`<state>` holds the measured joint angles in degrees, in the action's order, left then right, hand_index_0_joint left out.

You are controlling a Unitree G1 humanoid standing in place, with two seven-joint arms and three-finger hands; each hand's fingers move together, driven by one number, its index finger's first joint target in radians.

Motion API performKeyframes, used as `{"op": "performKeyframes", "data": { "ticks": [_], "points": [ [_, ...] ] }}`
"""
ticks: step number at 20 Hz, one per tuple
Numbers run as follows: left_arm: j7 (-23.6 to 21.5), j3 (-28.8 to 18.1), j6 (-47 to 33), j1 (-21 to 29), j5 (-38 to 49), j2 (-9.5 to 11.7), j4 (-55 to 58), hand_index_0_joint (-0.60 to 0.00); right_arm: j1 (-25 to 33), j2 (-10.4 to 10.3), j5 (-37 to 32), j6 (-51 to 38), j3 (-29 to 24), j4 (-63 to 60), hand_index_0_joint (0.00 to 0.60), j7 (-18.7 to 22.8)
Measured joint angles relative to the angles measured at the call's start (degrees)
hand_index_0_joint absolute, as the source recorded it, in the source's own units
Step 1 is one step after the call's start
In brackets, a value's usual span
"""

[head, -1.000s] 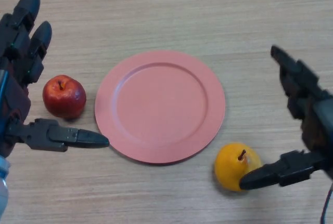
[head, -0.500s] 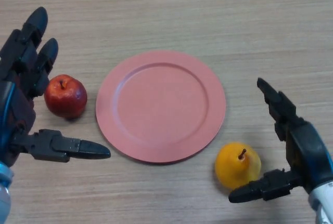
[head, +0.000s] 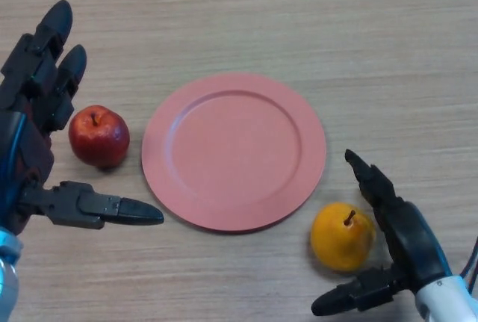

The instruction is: Pick up the yellow pear and place it on the plate

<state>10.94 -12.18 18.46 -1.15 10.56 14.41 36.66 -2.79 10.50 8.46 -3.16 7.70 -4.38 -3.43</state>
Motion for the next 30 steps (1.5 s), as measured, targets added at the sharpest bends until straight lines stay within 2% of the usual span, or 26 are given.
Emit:
{"op": "performKeyframes", "data": {
  "ticks": [1,2,3,4,6,11,15,19,23,25,27,28,30],
  "points": [
    [0.0,0.0,0.1,0.0,0.0,0.0,0.0,0.000,0.0,0.0,0.0,0.4,0.0,-0.1,0.200,1.0],
    [0.0,0.0,0.4,0.0,0.0,0.0,0.0,0.000,-0.1,0.0,0.0,1.9,-0.1,-0.1,0.352,2.1],
    [0.0,0.0,0.6,0.0,0.0,0.0,0.0,0.000,-0.2,0.0,0.0,3.5,-0.1,0.1,0.450,2.3],
    [0.0,0.0,0.6,0.0,0.0,0.0,0.0,0.000,-0.4,0.0,0.0,4.9,-0.1,0.9,0.600,2.5],
    [0.0,0.0,0.7,0.0,-0.1,0.0,0.0,0.000,-0.3,0.0,0.0,7.3,-0.8,2.4,0.600,3.8],
    [0.0,0.0,0.7,0.1,-0.1,0.1,0.0,0.000,-0.3,0.0,0.0,9.2,-0.8,3.7,0.600,3.7],
    [0.0,-0.1,1.1,0.3,0.0,0.5,0.0,0.000,0.3,0.0,0.0,18.2,0.0,9.3,0.600,3.4],
    [0.0,-1.2,1.3,0.3,0.0,0.5,0.7,0.000,7.4,0.0,0.0,22.4,1.0,12.3,0.600,3.1],
    [0.0,-2.0,2.8,0.6,2.6,0.7,2.0,0.000,15.3,0.0,0.0,22.8,5.6,9.8,0.600,3.3],
    [0.0,-2.3,2.8,0.8,2.6,0.8,2.4,0.000,19.3,0.1,0.0,22.4,9.6,5.3,0.600,5.2],
    [0.0,-2.3,2.9,0.9,3.0,0.9,2.6,0.000,24.5,0.3,-3.1,21.5,15.6,-3.6,0.600,10.5],
    [0.0,-2.0,2.9,1.0,3.0,0.9,2.7,0.000,28.2,0.3,-5.0,20.5,19.6,-9.9,0.600,14.5],
    [0.0,-2.2,4.4,1.0,3.8,1.0,3.0,0.000,32.5,0.3,-9.1,17.8,23.9,-17.3,0.600,18.7]
  ]
}}
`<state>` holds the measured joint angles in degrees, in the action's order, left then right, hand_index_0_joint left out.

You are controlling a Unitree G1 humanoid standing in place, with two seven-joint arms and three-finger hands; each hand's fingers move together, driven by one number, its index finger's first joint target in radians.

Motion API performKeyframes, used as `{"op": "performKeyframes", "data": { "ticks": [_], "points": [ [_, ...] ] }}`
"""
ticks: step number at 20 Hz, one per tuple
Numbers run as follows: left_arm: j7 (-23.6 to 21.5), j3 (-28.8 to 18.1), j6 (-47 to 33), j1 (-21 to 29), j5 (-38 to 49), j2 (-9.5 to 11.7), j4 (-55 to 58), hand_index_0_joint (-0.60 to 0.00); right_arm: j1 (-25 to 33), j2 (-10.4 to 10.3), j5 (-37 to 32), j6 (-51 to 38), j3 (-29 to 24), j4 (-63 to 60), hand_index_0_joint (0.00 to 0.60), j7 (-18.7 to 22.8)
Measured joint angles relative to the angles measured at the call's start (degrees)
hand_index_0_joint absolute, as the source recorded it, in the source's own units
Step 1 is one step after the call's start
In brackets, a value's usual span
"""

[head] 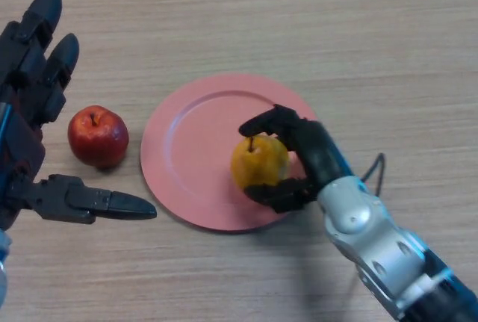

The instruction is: Pick up the yellow pear and place it on the plate

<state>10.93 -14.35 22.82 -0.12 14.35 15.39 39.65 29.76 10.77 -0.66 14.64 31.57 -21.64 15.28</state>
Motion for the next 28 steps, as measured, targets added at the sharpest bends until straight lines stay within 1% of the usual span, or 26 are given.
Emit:
{"op": "performKeyframes", "data": {
  "ticks": [2,3,4,5,7,8,9,10,11,12,13,15,17,18,19,21,22,24,25,26,28],
  "points": [
    [0.0,-0.1,0.6,0.0,0.4,0.1,0.1,0.000,3.0,0.0,-1.0,-3.3,2.5,-5.1,0.600,3.0],
    [0.0,-0.1,0.6,-0.2,0.3,0.1,0.2,0.000,3.7,0.1,-2.6,-4.4,3.3,-6.4,0.600,4.2],
    [0.1,-0.1,0.5,-0.8,0.3,0.0,0.2,0.000,4.3,0.1,-5.8,-5.0,4.2,-7.5,0.600,5.3],
    [0.1,-0.1,0.5,-1.4,0.3,0.0,0.2,0.000,4.6,0.2,-6.7,-5.2,5.4,-8.3,0.600,5.7],
    [1.7,-0.7,0.6,-2.5,0.3,0.0,0.9,0.000,4.6,0.2,-7.4,-5.2,7.1,-9.2,0.600,5.6],
    [2.9,-2.1,0.8,-2.5,0.4,0.0,2.1,0.000,4.7,0.2,-7.4,-5.2,7.8,-9.3,0.498,5.5],
    [2.9,-2.9,0.8,-2.5,0.4,0.1,2.6,0.000,4.7,0.2,-7.4,-5.2,7.8,-9.3,0.400,5.5],
    [2.9,-3.7,0.8,-2.5,0.4,0.0,2.7,0.000,4.8,0.2,-7.4,-5.3,7.8,-9.3,0.249,5.5],
    [2.9,-4.1,0.8,-2.6,0.4,0.0,2.6,0.000,4.8,0.2,-7.4,-5.3,7.8,-9.1,0.149,5.3],
    [2.9,-4.2,0.8,-2.8,0.4,-0.1,2.6,0.000,4.8,0.3,-7.4,-5.1,7.7,-8.0,0.000,4.2],
    [2.9,-4.2,0.7,-3.2,0.3,-0.4,2.6,0.000,4.7,0.6,-7.4,-4.5,7.5,-5.3,0.000,2.7],
    [3.0,-4.2,0.6,-3.7,0.3,-1.1,2.3,0.000,4.7,0.4,-6.6,-4.2,5.4,0.2,0.000,0.3],
    [3.0,-4.1,0.1,-3.9,0.2,-1.3,2.1,0.000,3.1,0.3,-6.5,-2.0,1.5,6.8,0.000,-3.4],
    [3.0,-4.1,-0.5,-3.8,0.2,-1.3,1.7,0.000,1.3,0.2,-5.5,0.9,-1.6,11.8,0.000,-6.3],
    [3.0,-4.1,-0.6,-3.7,0.2,-1.3,1.7,0.000,-0.9,0.2,-3.1,4.1,-3.8,16.7,0.000,-8.5],
    [3.0,-3.8,-0.6,-3.1,0.2,-1.2,1.7,0.000,-5.7,0.2,-0.8,7.7,-8.0,25.3,0.000,-12.3],
    [3.0,-3.7,-0.5,-2.9,0.2,-1.0,1.7,0.000,-8.7,0.2,1.1,8.1,-10.5,30.2,0.000,-14.7],
    [3.0,-2.8,-0.5,-2.7,0.2,-1.0,1.7,0.000,-13.3,0.2,2.3,8.8,-15.2,38.5,0.000,-17.5],
    [3.0,-2.2,-0.5,-2.6,0.2,-1.0,1.7,0.000,-15.3,0.2,2.3,10.2,-17.4,43.1,0.000,-19.0],
    [3.0,-2.0,-0.5,-2.4,0.2,-1.0,1.4,0.000,-17.7,0.2,2.3,10.6,-19.9,47.0,0.000,-21.3],
    [2.4,-1.8,-1.1,-1.8,-0.4,-1.0,-0.7,0.000,-22.4,0.1,2.5,11.7,-23.2,52.8,0.000,-23.8]
  ]
}}
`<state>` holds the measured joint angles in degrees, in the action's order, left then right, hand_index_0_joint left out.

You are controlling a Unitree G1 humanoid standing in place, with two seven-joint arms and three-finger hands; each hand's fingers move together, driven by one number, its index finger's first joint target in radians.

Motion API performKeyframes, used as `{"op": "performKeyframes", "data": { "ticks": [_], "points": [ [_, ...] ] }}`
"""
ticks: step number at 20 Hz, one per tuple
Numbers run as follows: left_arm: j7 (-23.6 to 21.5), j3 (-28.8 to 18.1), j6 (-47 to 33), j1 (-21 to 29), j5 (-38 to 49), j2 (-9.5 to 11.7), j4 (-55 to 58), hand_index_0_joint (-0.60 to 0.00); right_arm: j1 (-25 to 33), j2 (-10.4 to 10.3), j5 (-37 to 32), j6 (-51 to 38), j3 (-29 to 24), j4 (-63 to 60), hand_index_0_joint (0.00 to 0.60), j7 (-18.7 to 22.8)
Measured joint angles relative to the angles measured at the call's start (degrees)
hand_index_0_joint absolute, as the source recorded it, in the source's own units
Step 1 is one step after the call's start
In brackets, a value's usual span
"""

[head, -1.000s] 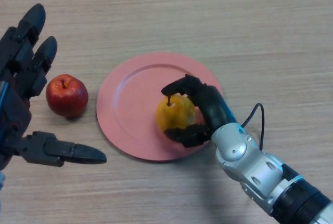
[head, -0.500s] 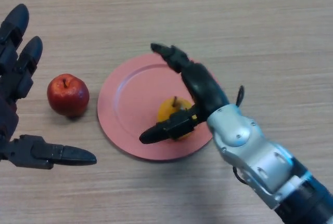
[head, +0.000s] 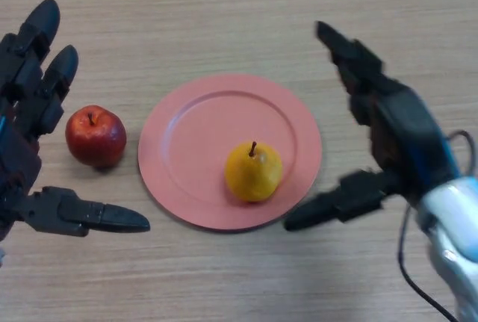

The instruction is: Pick up the yellow pear and place it on the plate

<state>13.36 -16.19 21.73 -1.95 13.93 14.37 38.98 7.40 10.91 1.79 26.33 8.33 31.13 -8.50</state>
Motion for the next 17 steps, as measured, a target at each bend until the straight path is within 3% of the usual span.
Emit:
{"op": "performKeyframes", "data": {
  "ticks": [5,8,17],
  "points": [
    [-0.3,1.0,-0.7,1.4,-1.8,1.0,-1.4,0.000,-7.3,0.3,-1.8,2.2,-3.2,9.5,0.000,-1.0],
    [-1.9,2.2,-2.9,1.8,-1.9,1.0,-4.3,0.000,-8.0,1.5,-2.0,2.8,-6.1,11.2,0.000,-2.0],
    [-2.0,4.3,-3.5,2.0,-2.2,0.9,-4.4,0.000,-9.2,1.6,-0.3,3.4,-6.2,12.5,0.000,-3.6]
  ]
}}
